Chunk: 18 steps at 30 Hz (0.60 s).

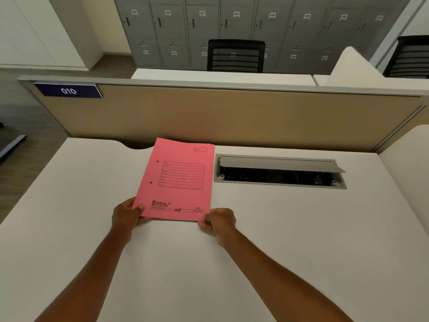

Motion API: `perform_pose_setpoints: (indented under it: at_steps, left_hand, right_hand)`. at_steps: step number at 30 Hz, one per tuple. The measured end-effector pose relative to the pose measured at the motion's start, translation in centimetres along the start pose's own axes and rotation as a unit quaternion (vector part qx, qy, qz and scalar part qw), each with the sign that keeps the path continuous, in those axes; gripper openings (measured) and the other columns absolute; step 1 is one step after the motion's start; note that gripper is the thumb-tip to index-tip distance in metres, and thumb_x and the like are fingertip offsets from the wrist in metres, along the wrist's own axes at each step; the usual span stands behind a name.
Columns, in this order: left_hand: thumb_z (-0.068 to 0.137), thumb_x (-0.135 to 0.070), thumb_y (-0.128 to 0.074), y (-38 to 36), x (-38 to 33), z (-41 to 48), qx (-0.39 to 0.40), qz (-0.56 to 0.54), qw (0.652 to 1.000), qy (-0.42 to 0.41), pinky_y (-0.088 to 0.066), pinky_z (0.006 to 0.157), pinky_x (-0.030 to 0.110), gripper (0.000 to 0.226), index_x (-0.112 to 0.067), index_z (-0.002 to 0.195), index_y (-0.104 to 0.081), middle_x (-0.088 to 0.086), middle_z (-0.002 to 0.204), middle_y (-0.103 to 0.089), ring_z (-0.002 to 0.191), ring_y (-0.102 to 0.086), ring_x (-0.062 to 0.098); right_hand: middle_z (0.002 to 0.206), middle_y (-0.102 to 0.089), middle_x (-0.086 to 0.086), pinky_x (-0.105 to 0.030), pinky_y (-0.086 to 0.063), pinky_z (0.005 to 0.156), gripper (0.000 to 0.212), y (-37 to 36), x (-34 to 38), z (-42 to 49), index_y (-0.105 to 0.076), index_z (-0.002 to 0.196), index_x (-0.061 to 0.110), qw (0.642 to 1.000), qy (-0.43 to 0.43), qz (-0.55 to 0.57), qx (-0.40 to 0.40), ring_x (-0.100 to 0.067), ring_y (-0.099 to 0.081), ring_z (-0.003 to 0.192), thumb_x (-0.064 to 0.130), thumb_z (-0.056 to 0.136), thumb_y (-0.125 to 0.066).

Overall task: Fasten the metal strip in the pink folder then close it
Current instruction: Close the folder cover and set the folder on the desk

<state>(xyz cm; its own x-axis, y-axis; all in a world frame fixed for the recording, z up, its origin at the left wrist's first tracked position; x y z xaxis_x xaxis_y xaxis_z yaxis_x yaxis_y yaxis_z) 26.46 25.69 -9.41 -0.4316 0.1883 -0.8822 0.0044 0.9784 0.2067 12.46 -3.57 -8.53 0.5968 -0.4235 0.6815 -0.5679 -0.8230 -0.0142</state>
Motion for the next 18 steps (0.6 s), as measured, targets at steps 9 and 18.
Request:
perform_pose_setpoints:
  at_steps: [9, 18]
  left_hand:
    - [0.104, 0.000, -0.063, -1.1, -0.6, 1.0, 0.011, 0.003, 1.000, 0.007, -0.070, 0.066, 0.032, 0.040, -0.006, 0.143, -0.065, 0.020, 0.117, -0.078, 0.102, -0.078, 0.042]
    - [0.099, -0.008, -0.071, -0.9, -1.8, 0.9, -0.044, 0.111, 0.992, -0.033, -0.065, 0.089, 0.040, 0.040, -0.013, 0.139, -0.072, 0.013, 0.108, -0.081, 0.086, -0.077, 0.035]
  right_hand:
    - [0.105, -0.082, -0.016, -0.043, -0.070, 0.083, 0.018, -0.2, 0.8, 0.9, -0.070, 0.078, 0.004, 1.000, -0.001, 0.011, -0.023, -0.036, -0.083, 0.088, -0.008, 0.092, -0.072]
    - [0.103, -0.081, -0.017, -0.033, -0.069, 0.071, 0.007, -0.5, 0.8, 0.2, -0.075, 0.093, -0.006, 0.999, -0.013, 0.039, -0.035, -0.037, -0.082, 0.094, -0.010, 0.091, -0.070]
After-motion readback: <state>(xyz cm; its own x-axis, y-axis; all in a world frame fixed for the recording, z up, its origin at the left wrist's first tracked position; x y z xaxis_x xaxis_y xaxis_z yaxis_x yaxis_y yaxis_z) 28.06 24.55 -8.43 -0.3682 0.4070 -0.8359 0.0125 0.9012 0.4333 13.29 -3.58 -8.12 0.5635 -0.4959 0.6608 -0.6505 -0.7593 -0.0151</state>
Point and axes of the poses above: each hand's wrist, its own z-axis towards the middle knuckle, its own y-axis out of the back of the hand, x = y × z, the point moved 7 cm from there along z, towards the middle knuckle
